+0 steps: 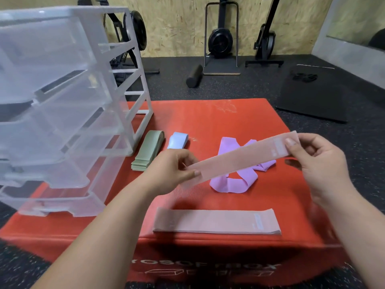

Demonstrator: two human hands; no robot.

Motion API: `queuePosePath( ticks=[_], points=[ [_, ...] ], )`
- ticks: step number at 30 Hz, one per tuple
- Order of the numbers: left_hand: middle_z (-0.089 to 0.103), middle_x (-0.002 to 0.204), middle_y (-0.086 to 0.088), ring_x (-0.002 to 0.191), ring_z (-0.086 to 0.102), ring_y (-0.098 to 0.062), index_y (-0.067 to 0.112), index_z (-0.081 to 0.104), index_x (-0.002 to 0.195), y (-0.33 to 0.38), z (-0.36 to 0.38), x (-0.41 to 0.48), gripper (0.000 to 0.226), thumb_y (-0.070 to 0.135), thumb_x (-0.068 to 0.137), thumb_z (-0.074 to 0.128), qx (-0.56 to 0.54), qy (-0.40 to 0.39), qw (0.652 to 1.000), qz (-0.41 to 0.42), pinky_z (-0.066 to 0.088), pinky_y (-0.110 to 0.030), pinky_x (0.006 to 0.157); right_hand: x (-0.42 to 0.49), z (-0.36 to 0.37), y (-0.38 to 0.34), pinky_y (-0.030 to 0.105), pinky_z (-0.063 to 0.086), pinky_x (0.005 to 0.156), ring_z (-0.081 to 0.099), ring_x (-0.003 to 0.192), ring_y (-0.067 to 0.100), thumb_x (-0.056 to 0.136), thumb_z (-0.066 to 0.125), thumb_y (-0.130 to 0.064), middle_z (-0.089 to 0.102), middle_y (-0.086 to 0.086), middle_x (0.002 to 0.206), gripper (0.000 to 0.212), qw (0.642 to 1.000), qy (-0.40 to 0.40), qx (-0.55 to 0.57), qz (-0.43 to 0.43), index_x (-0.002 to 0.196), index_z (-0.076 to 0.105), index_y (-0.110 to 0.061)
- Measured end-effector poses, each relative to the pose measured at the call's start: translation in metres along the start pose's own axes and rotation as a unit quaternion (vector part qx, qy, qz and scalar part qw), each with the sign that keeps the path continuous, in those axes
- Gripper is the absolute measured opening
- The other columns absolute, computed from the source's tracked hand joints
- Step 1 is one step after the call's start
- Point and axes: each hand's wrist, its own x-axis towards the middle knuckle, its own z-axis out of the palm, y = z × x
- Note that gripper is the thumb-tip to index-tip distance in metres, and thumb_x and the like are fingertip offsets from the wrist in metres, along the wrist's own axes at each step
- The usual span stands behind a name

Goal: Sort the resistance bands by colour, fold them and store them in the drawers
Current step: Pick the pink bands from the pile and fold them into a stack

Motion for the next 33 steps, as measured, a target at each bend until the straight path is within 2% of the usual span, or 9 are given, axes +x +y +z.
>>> queuePosePath(
  ticks=[3, 6, 9, 14, 16, 20, 25, 30, 33],
  points=[
    [0.077, 0.083, -0.002, 0.078, 0.074, -0.026, 0.024, 0.076, 0.092, -0.005, -0.011, -0.012, 0.015, 0.015, 0.088, 0.087, -0.032, 0.025, 0.999, -0.023, 0.062, -0.044, 0.075, -0.003, -0.007, 0.009, 0.025, 0.061, 0.067, 0.069, 0.078, 0.012, 0.094, 0.077, -0.018, 0.078, 0.007, 0.093, 0.006, 0.999, -0.017, -0.027, 0.034, 0.101, 0.075, -0.019],
    [0.076, 0.086, -0.013, 0.075, 0.077, -0.025, 0.013, 0.076, 0.097, -0.007, -0.022, -0.030, 0.015, 0.005, 0.088, 0.085, -0.094, 0.049, 0.992, -0.069, 0.065, -0.038, 0.075, -0.009, -0.013, 0.010, 0.032, 0.060, 0.070, 0.069, 0.075, 0.013, 0.093, 0.078, -0.016, 0.078, 0.011, 0.095, 0.012, 0.995, -0.035, -0.051, 0.074, 0.104, 0.076, -0.015],
    [0.076, 0.085, -0.010, 0.075, 0.076, -0.023, 0.013, 0.076, 0.098, -0.012, -0.027, -0.045, 0.017, 0.005, 0.087, 0.087, -0.119, 0.056, 0.987, -0.090, 0.065, -0.038, 0.076, -0.018, -0.015, 0.008, 0.032, 0.057, 0.069, 0.068, 0.067, 0.008, 0.092, 0.078, -0.011, 0.078, 0.011, 0.092, 0.013, 0.989, -0.074, -0.080, 0.104, 0.105, 0.076, -0.011],
    [0.078, 0.088, -0.005, 0.084, 0.077, -0.032, 0.023, 0.078, 0.097, -0.025, -0.030, -0.069, 0.024, 0.008, 0.083, 0.089, -0.094, 0.083, 0.986, -0.111, 0.065, -0.050, 0.086, -0.034, -0.016, 0.003, 0.033, 0.056, 0.072, 0.067, 0.074, 0.020, 0.088, 0.080, -0.004, 0.075, 0.012, 0.085, 0.011, 0.972, -0.136, -0.129, 0.140, 0.098, 0.076, -0.007],
    [0.078, 0.089, -0.002, 0.085, 0.076, -0.029, 0.026, 0.078, 0.098, -0.030, -0.030, -0.077, 0.028, 0.007, 0.081, 0.088, -0.069, 0.080, 0.988, -0.116, 0.065, -0.049, 0.086, -0.041, -0.018, 0.001, 0.032, 0.056, 0.071, 0.068, 0.075, 0.019, 0.087, 0.081, -0.004, 0.077, 0.014, 0.087, 0.013, 0.964, -0.159, -0.151, 0.149, 0.099, 0.077, -0.008],
    [0.075, 0.085, 0.011, 0.077, 0.071, -0.008, 0.034, 0.074, 0.093, -0.030, -0.027, -0.091, 0.029, 0.009, 0.081, 0.082, 0.028, 0.073, 0.991, -0.109, 0.058, -0.027, 0.076, -0.053, -0.019, 0.002, 0.033, 0.054, 0.065, 0.063, 0.059, 0.016, 0.082, 0.085, -0.002, 0.075, 0.009, 0.073, 0.016, 0.946, -0.186, -0.241, 0.110, 0.089, 0.077, -0.014],
    [0.073, 0.089, 0.012, 0.080, 0.068, -0.006, 0.032, 0.073, 0.096, -0.020, -0.018, -0.100, 0.030, 0.005, 0.083, 0.074, 0.079, 0.060, 0.991, -0.094, 0.054, -0.020, 0.073, -0.063, -0.015, 0.008, 0.034, 0.050, 0.069, 0.070, 0.069, 0.016, 0.075, 0.090, -0.016, 0.074, -0.008, 0.070, 0.029, 0.897, -0.209, -0.388, 0.041, 0.093, 0.072, -0.029],
    [0.070, 0.082, 0.011, 0.075, 0.063, -0.003, 0.026, 0.074, 0.091, -0.018, -0.015, -0.101, 0.027, 0.001, 0.080, 0.070, 0.134, 0.045, 0.986, -0.090, 0.043, -0.008, 0.062, -0.069, -0.013, 0.013, 0.026, 0.041, 0.061, 0.066, 0.070, 0.006, 0.073, 0.091, -0.017, 0.071, -0.009, 0.068, 0.031, 0.856, -0.233, -0.462, -0.003, 0.094, 0.072, -0.029],
    [0.068, 0.081, 0.012, 0.076, 0.062, -0.004, 0.026, 0.073, 0.090, -0.021, -0.011, -0.100, 0.028, 0.001, 0.078, 0.070, 0.172, 0.026, 0.981, -0.084, 0.041, -0.011, 0.062, -0.070, -0.013, 0.019, 0.022, 0.040, 0.060, 0.066, 0.068, 0.003, 0.070, 0.091, -0.020, 0.070, -0.010, 0.066, 0.029, 0.841, -0.244, -0.482, -0.007, 0.089, 0.072, -0.029]
  ],
)
